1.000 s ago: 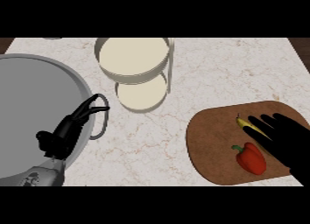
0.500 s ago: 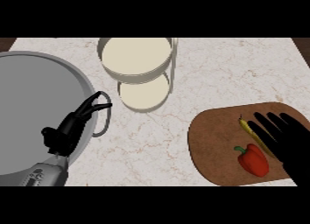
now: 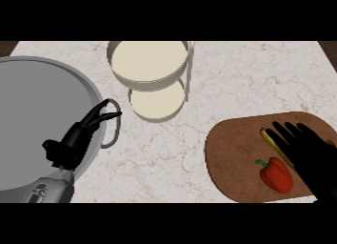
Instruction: Pick the pear from the cutting board and place it in the tiered basket
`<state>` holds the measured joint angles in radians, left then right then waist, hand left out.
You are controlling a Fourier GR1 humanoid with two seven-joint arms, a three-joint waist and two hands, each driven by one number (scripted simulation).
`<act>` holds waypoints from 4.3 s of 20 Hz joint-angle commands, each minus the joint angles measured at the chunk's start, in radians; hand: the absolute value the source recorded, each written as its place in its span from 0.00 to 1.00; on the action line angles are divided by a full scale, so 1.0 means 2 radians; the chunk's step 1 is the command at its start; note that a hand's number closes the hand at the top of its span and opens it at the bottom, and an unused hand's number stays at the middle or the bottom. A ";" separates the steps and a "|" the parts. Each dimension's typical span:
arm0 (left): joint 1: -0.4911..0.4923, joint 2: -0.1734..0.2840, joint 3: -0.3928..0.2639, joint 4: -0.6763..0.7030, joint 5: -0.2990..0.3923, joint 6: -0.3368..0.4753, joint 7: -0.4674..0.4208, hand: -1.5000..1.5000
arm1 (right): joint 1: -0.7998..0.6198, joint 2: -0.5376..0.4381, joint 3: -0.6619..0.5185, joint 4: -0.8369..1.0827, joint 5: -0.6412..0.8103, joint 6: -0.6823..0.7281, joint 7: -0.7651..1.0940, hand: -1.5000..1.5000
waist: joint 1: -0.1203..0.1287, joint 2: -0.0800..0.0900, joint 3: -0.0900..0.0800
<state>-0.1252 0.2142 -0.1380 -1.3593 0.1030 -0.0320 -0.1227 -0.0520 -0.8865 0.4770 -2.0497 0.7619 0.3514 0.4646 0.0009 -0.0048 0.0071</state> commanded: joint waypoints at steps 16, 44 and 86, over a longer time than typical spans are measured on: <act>-0.026 -0.040 0.017 -0.001 -0.020 -0.010 0.042 0.50 | -0.018 0.115 -0.052 0.177 0.110 -0.014 -0.116 0.00 | 0.000 0.003 -0.004; 0.034 -0.036 0.062 -0.011 -0.037 -0.025 0.011 0.50 | 0.086 0.289 -0.204 0.197 0.139 -0.074 -0.001 1.00 | -0.037 -0.002 -0.005; -0.009 -0.056 0.044 0.003 -0.056 -0.056 0.019 0.50 | -0.582 0.443 -0.231 0.456 0.046 -0.181 0.298 1.00 | 0.019 0.008 -0.004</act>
<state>-0.1374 0.0977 -0.0641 -1.3949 -0.0158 -0.1345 -0.0725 -1.1661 -0.0039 0.0228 -1.3225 0.8829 0.1178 1.0521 0.0422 0.0054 0.0036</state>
